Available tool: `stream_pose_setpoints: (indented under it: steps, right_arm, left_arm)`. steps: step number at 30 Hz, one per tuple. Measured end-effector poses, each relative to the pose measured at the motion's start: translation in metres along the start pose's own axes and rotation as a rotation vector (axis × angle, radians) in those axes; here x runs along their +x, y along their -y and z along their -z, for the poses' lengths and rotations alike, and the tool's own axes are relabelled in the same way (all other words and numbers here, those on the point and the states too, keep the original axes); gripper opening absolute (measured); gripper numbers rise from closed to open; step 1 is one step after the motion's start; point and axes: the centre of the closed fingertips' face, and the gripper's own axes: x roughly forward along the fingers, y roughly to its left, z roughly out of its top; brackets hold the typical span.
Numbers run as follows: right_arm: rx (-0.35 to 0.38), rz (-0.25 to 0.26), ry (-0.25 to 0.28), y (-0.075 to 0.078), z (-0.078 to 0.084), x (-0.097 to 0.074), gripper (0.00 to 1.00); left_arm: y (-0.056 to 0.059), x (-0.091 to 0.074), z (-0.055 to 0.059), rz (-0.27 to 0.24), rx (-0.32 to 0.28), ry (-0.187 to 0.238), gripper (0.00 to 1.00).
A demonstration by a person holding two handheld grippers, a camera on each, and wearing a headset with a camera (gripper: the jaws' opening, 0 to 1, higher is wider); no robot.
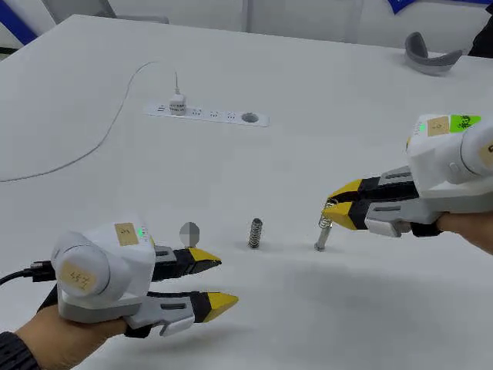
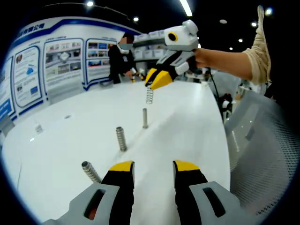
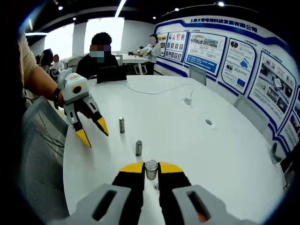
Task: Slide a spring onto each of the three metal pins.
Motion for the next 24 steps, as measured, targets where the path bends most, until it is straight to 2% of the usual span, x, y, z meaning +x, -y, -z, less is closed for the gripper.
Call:
stream_pose_setpoints:
  steps: [10,24]
  right_arm:
    - [0.043,0.043,-0.005,0.016,0.012,0.004,0.12]
    - [0.087,0.045,-0.006,0.022,0.023,0.012,0.12]
  left_arm:
    - [0.001,-0.001,0.003,-0.003,-0.007,-0.005,0.33]
    - [0.000,-0.001,0.004,-0.008,-0.012,-0.009,0.32]
